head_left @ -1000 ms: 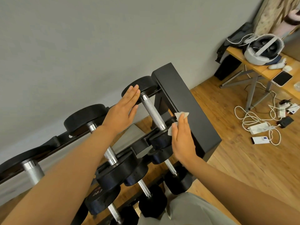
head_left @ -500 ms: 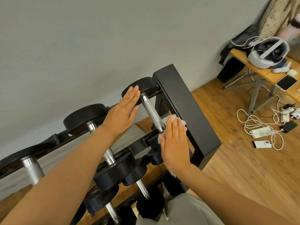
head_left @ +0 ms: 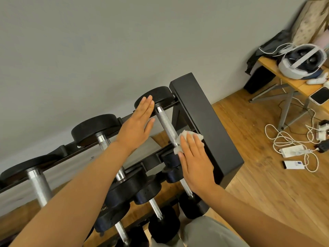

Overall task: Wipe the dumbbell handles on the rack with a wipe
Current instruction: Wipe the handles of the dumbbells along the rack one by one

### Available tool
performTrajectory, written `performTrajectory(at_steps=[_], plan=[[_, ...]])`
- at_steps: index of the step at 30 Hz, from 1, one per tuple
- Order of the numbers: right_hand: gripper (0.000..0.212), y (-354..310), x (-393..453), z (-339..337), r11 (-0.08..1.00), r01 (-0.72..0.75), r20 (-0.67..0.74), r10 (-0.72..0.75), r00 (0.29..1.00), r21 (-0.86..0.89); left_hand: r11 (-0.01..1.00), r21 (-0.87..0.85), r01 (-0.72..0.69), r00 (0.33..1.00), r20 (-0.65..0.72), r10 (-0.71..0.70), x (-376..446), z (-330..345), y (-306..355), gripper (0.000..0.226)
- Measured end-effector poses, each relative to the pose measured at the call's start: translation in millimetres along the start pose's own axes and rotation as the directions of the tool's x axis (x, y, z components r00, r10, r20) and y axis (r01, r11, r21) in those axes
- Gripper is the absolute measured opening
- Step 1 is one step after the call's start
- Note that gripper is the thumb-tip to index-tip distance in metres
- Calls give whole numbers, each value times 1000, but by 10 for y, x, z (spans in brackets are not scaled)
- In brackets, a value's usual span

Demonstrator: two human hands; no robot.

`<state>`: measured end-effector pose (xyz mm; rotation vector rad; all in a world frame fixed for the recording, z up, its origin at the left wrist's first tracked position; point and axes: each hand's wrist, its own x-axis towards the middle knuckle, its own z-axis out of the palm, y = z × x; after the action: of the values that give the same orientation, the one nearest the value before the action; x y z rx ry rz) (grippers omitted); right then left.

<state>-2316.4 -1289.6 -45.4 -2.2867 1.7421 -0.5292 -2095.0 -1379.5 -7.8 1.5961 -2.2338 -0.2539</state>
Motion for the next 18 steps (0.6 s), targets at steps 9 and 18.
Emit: performTrajectory(at_steps=[9,18], plan=[[32,427,57,-196,893,443,-121,-433,893,79,984,132,117,993,-9,-117,-105,78,256,63],[24,521,363,-192,797,590,-199,-562,803,130,962,263,76,997,-18,-74,-315,41,334,58]])
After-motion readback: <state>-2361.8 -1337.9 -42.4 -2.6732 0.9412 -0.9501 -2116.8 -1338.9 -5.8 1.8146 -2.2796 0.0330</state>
